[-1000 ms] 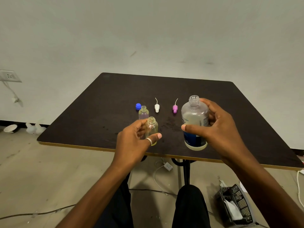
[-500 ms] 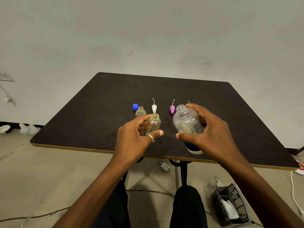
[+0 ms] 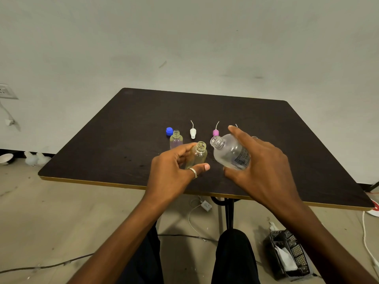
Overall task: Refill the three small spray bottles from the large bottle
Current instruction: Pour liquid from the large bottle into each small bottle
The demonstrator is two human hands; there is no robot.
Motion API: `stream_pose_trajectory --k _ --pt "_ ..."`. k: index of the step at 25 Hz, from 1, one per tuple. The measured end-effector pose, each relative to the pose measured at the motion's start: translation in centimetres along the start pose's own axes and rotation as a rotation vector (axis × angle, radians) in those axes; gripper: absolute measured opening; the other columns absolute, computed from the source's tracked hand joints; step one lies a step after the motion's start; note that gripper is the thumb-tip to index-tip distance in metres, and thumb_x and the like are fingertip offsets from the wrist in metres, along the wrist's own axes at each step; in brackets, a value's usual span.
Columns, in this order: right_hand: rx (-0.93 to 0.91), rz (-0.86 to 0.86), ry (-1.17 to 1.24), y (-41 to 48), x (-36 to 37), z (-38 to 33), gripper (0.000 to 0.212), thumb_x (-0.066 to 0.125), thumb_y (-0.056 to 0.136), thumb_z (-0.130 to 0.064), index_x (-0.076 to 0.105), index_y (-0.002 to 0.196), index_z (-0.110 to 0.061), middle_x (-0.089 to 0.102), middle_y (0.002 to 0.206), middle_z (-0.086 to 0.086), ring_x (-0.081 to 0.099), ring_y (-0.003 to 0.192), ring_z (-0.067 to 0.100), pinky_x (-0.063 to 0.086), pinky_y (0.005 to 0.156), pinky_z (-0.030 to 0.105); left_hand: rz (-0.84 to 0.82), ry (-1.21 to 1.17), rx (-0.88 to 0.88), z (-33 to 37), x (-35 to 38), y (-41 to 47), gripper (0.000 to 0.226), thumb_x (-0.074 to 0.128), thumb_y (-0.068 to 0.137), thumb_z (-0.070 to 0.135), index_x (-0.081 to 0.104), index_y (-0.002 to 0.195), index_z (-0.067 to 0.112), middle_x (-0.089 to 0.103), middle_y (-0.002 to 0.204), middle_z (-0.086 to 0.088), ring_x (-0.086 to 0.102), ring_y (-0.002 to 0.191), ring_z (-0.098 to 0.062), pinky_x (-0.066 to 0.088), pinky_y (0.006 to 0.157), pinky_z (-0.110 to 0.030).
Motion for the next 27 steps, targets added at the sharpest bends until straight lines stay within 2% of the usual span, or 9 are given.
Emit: stream_pose_trajectory --k 4,8,19,27 --pt "-0.031 0.011 -0.079 -0.13 -0.15 -0.33 0.093 0.086 0.066 -0.044 0.040 0.146 -0.030 0.066 0.124 0.000 0.061 0.107 0.027 0.052 0.088 0.043 -0.021 0.006 0.002 0.16 0.14 -0.12 0.058 0.087 0.071 0.027 0.066 0.126 0.027 0.070 0.107 0.019 0.066 0.099 0.008 0.053 0.085 -0.011" --pt "-0.047 0.011 -0.116 -0.11 0.00 -0.20 0.096 0.087 0.065 -0.043 0.039 0.147 -0.028 0.066 0.125 0.004 0.061 0.109 0.032 0.052 0.089 0.050 -0.031 0.011 0.002 0.26 0.29 -0.14 0.058 0.087 0.071 0.028 0.066 0.126 0.027 0.065 0.101 0.027 0.062 0.095 0.018 0.049 0.080 -0.004" --pt "-0.072 0.032 -0.187 -0.18 0.03 -0.28 0.094 0.087 0.064 -0.042 0.042 0.145 -0.028 0.066 0.123 0.004 0.060 0.109 0.034 0.051 0.088 0.050 -0.045 0.022 0.002 0.33 0.39 -0.20 0.057 0.086 0.072 0.028 0.067 0.125 0.028 0.063 0.098 0.030 0.059 0.090 0.024 0.046 0.077 0.000" --pt "-0.102 0.064 -0.241 -0.11 0.05 -0.16 0.095 0.090 0.060 -0.038 0.046 0.143 -0.025 0.067 0.121 0.007 0.062 0.105 0.034 0.052 0.086 0.051 -0.055 0.053 0.001 0.22 0.43 -0.20 0.057 0.086 0.072 0.030 0.067 0.126 0.029 0.068 0.106 0.022 0.061 0.095 0.019 0.049 0.081 -0.004"
Point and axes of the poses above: each hand's wrist, its own y-axis towards the middle knuckle, its own x-axis out of the palm, z = x × y, the point moved 5 cm from there along y, towards the middle knuckle
